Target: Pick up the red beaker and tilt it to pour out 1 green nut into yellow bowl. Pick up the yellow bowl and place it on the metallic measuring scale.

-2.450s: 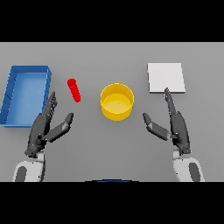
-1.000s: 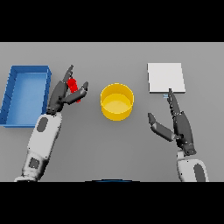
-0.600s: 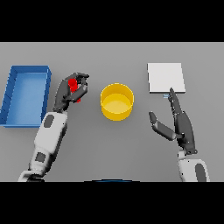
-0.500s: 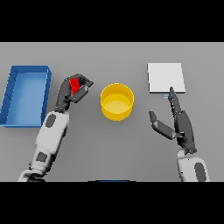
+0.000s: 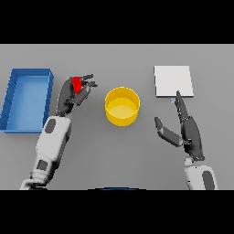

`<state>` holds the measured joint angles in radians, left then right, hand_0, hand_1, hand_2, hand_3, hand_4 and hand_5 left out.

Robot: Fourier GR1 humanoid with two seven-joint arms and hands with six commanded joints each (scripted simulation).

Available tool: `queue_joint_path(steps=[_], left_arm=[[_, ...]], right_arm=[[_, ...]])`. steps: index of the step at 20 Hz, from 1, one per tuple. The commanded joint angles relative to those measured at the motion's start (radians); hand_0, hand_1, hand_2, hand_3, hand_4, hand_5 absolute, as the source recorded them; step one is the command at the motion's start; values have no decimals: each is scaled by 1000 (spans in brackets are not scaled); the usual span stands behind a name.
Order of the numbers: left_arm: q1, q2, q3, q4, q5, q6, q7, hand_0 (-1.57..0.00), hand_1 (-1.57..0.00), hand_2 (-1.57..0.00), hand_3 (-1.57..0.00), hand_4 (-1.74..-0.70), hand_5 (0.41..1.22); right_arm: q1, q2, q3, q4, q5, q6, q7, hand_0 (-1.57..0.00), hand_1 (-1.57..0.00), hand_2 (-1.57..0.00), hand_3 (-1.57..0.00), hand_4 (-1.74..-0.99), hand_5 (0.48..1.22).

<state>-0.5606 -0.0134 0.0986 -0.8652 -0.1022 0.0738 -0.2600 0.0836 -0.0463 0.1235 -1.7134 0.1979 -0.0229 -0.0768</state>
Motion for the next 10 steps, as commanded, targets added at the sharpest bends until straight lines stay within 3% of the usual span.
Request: queue_joint_path(steps=[1, 3, 10], left_arm=[[-11, 10, 7, -14, 15, -10, 15, -1515, -1517, -1521, -1501, -1676, 1144], [-20, 22, 1, -52, 29, -22, 43, -1535, -1536, -1539, -1526, -1699, 1135], [-28, 83, -54, -122, -34, -65, 107, -1556, -1557, -1558, -1553, -1724, 1135]], right_arm=[[13, 4, 12, -3, 18, -5, -8, 1, 1, 1, 1, -1238, 643], [-9, -12, -5, 5, 6, 1, 8, 1, 1, 1, 1, -1233, 644], [12, -15, 7, 22, 43, -14, -51, 1, 1, 1, 1, -1219, 660]])
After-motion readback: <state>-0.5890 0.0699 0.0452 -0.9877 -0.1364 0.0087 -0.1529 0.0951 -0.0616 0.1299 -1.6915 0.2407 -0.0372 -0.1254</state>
